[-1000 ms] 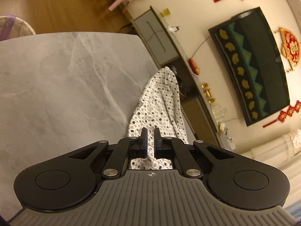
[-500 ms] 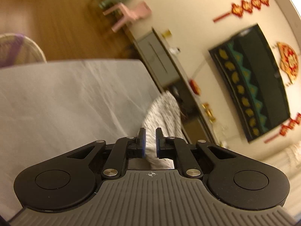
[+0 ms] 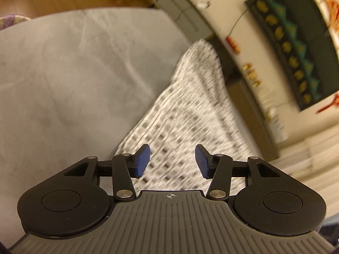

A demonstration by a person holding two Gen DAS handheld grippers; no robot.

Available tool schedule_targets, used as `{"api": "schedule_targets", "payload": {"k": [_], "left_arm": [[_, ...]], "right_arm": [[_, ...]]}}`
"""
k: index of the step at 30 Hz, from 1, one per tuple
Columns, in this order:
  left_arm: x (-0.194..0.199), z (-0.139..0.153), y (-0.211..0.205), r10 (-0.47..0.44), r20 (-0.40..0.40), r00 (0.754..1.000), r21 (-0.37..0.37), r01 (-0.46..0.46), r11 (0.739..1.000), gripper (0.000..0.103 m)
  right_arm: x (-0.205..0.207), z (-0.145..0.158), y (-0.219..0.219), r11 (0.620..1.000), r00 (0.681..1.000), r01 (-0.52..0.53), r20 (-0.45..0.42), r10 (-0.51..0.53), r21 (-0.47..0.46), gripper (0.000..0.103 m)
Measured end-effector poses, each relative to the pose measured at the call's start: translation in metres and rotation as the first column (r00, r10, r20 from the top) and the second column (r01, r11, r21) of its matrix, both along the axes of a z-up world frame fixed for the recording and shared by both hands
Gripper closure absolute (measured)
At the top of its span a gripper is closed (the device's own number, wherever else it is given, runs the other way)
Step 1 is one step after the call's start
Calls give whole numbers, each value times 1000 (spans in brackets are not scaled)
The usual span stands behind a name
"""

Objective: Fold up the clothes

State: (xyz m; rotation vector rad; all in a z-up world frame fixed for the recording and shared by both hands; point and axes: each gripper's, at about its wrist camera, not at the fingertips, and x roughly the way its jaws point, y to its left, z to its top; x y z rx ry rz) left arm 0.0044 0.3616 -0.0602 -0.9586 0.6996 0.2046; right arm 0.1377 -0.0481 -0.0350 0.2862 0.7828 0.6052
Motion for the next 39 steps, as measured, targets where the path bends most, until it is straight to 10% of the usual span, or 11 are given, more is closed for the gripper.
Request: {"api": "schedule_targets", "payload": {"k": [3, 8, 14, 18, 25, 30, 35, 39], "left_arm": [[2, -3, -14, -50, -23, 999, 68, 51, 996, 60], [17, 10, -56, -277, 65, 959, 191, 261, 946, 61], [43, -10, -88, -326, -138, 935, 402, 354, 845, 78], [46, -12, -77, -287, -195, 938, 460, 346, 818, 101], [59, -9, -13, -87, -312, 946, 566, 259, 783, 103], [49, -7, 23, 12, -278, 960, 518, 139, 844, 87], [35, 18, -2, -85, -108, 990, 437, 125, 891, 69], [46, 6, -30, -188, -155, 970, 426, 237, 873, 68]], "right_arm": [[-20, -5, -97, 973, 977, 211, 34, -209, -91, 56], [-62, -22, -248, 837, 842, 535, -9, -539, -113, 48], [-65, -43, -324, 732, 733, 669, -51, -679, -125, 46], [-19, -55, -309, 774, 777, 597, -89, -624, -212, 45], [6, -60, -299, 856, 870, 419, -135, -474, -304, 44], [-15, -54, -297, 885, 933, 259, -138, -333, -387, 44], [-8, -27, -330, 856, 905, 386, -37, -424, -344, 31], [24, -23, -357, 793, 849, 488, -13, -529, -365, 24]]}}
